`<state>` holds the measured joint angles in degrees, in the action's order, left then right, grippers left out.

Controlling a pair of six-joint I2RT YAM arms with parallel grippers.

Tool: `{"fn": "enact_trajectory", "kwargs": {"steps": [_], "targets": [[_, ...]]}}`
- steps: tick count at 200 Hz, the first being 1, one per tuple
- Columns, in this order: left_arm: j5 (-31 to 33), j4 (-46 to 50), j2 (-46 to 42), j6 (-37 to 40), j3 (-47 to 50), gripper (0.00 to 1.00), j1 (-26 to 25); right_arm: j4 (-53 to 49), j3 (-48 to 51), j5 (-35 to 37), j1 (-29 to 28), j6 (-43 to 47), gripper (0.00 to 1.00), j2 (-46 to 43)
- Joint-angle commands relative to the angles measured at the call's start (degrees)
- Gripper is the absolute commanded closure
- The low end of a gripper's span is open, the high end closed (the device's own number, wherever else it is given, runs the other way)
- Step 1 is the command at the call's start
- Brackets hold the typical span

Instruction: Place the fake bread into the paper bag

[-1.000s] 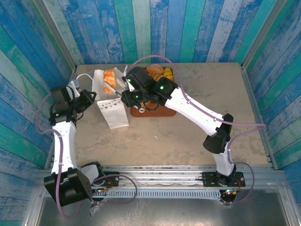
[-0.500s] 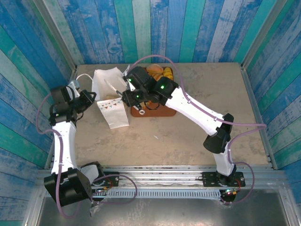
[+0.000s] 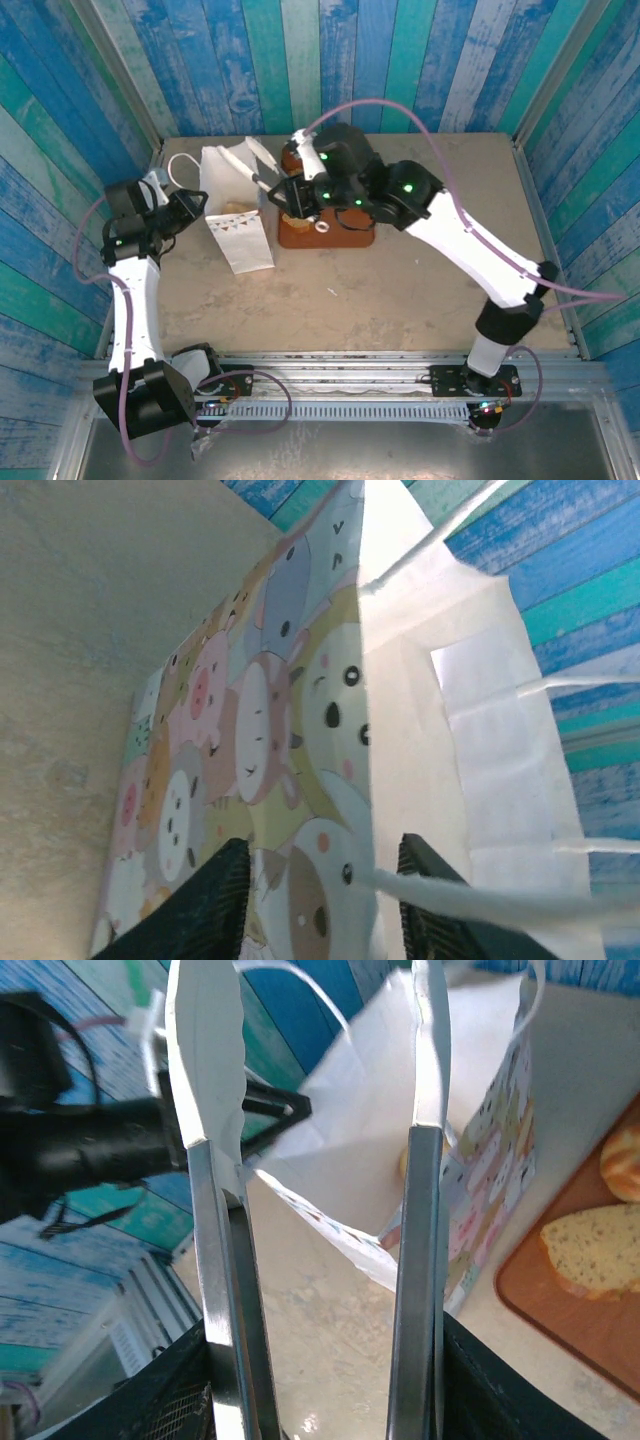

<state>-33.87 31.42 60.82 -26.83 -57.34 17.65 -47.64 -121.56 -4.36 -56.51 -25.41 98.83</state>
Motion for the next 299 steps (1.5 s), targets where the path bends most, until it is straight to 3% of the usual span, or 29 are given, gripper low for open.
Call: {"fn": "enact_trajectory", "kwargs": {"steps": [1, 76, 125, 137, 146, 207, 299], "targets": [[1.26, 2.90, -2.45, 1.93, -2.70, 0.51, 0.28, 3.81, 2.46, 0.14, 0.44, 0.40, 0.47, -5.27], [4.28, 7.07, -6.31, 4.85, -6.55, 0.26, 0.26, 5.43, 21.66, -3.01, 10.23, -4.52, 0.47, -19.08], [6.84, 7.01, -9.46, 4.77, -7.56, 0.11, 0.29, 5.56, 33.63, -5.20, 15.64, -4.79, 0.48, -21.38], [7.21, 6.82, -10.11, 4.83, -7.74, 0.00, 0.26, 5.69, 35.56, -6.62, 16.29, -4.19, 0.48, -20.84], [7.49, 6.51, -10.69, 5.14, -7.72, 0.06, 0.27, 5.78, 36.85, -7.53, 16.52, -3.38, 0.48, -20.31], [6.62, 7.76, -12.69, 7.99, -6.62, 0.06, 0.19, 6.27, 41.23, -8.86, 18.62, 2.11, 0.48, -13.22], [9.29, 8.53, -13.00, 8.94, -3.50, 0.06, 0.28, 3.96, 30.78, -11.75, 24.53, 10.30, 0.49, 7.30]]}}
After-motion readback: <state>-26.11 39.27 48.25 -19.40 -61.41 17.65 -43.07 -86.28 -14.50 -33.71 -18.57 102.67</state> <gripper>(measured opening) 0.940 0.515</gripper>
